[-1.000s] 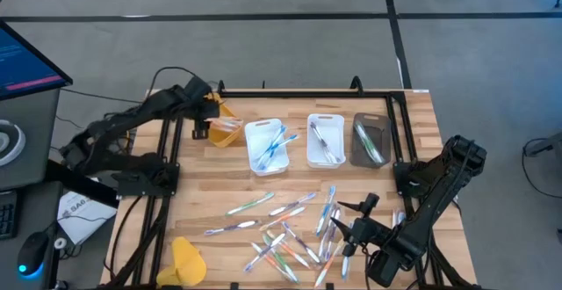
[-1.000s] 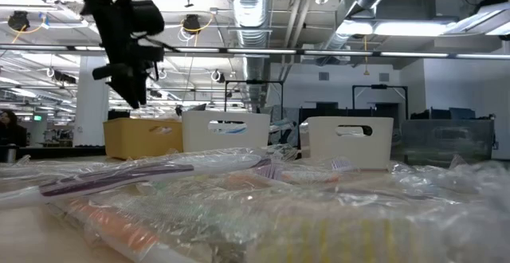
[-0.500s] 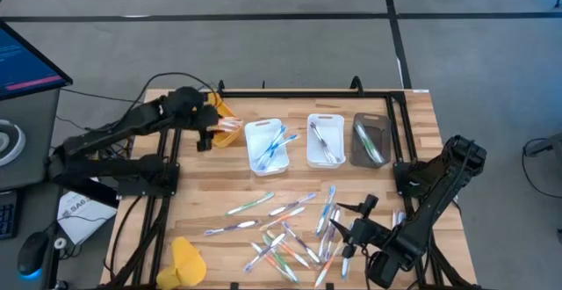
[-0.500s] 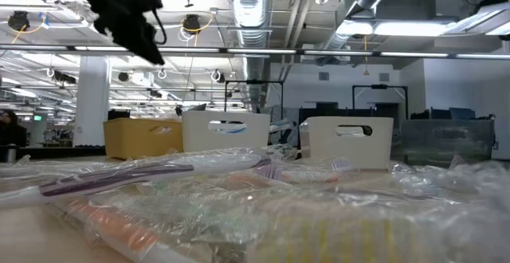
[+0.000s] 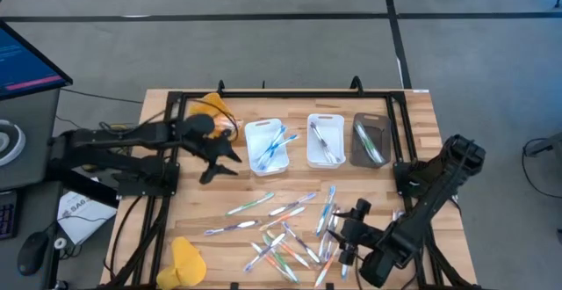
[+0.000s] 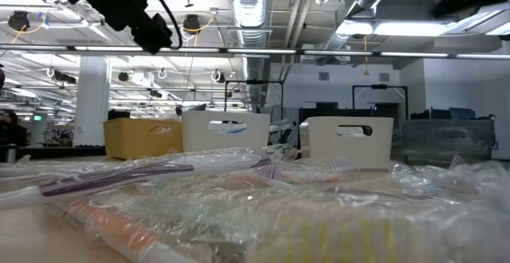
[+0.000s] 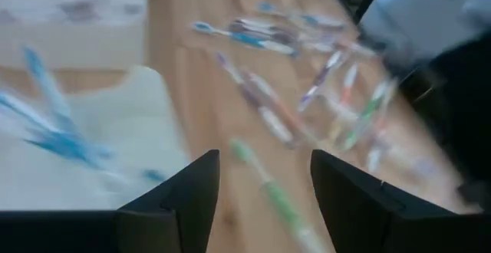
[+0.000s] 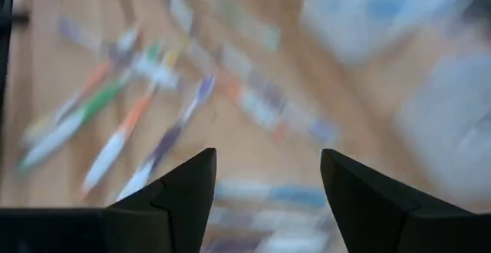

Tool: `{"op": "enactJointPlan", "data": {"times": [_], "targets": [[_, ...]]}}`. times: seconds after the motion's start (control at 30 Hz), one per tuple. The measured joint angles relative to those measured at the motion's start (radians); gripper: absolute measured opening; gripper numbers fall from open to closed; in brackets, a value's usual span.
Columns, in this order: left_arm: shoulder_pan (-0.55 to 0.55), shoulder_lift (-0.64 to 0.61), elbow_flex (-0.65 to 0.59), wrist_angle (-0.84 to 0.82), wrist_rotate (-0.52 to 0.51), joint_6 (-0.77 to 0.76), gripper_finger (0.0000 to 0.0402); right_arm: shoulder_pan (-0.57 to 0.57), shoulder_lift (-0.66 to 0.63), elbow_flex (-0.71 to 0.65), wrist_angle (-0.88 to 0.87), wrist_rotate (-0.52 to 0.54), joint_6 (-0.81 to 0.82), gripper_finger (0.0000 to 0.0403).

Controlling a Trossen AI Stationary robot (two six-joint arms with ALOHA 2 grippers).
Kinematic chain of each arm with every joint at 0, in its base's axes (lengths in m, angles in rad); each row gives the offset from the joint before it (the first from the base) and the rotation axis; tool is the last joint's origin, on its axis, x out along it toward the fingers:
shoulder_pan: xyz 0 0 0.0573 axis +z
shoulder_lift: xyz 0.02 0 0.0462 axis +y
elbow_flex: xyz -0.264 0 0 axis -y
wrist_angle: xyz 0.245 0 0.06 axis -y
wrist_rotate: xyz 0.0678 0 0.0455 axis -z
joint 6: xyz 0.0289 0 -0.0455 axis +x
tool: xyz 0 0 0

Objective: Pick & Place Toothbrushes
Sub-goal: Put the middle blue toothbrush into the left white bin

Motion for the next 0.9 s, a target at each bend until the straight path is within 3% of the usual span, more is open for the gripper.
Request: {"op": "enactJointPlan", "data": {"times": [0.13,0.23,0.33,0.53,0.8,0.9], "targets": [[-0.104,0.021,-0.071,0.223,0.001,-0.276,0.0203,-0.050,-0.011,0.029,-0.020,-0.287,0.090,0.0222],[-0.165,0.041,-0.105,0.383,0.002,-0.307,0.0201,-0.079,-0.010,0.038,-0.021,-0.450,0.137,0.0213],[-0.208,0.056,-0.137,0.531,0.002,-0.259,0.0199,-0.092,-0.010,0.038,-0.019,-0.548,0.181,0.0204],[-0.243,0.104,-0.179,0.719,0.002,-0.180,0.0198,-0.052,-0.010,0.033,-0.096,-0.611,0.225,0.0184],[-0.242,0.114,-0.179,0.739,-0.020,-0.171,0.0199,0.035,-0.014,0.032,-0.478,-0.599,0.279,0.0171],[-0.242,0.112,-0.179,0.754,-0.021,-0.172,0.0196,0.069,-0.009,0.032,-0.600,-0.561,0.407,0.0169]]}}
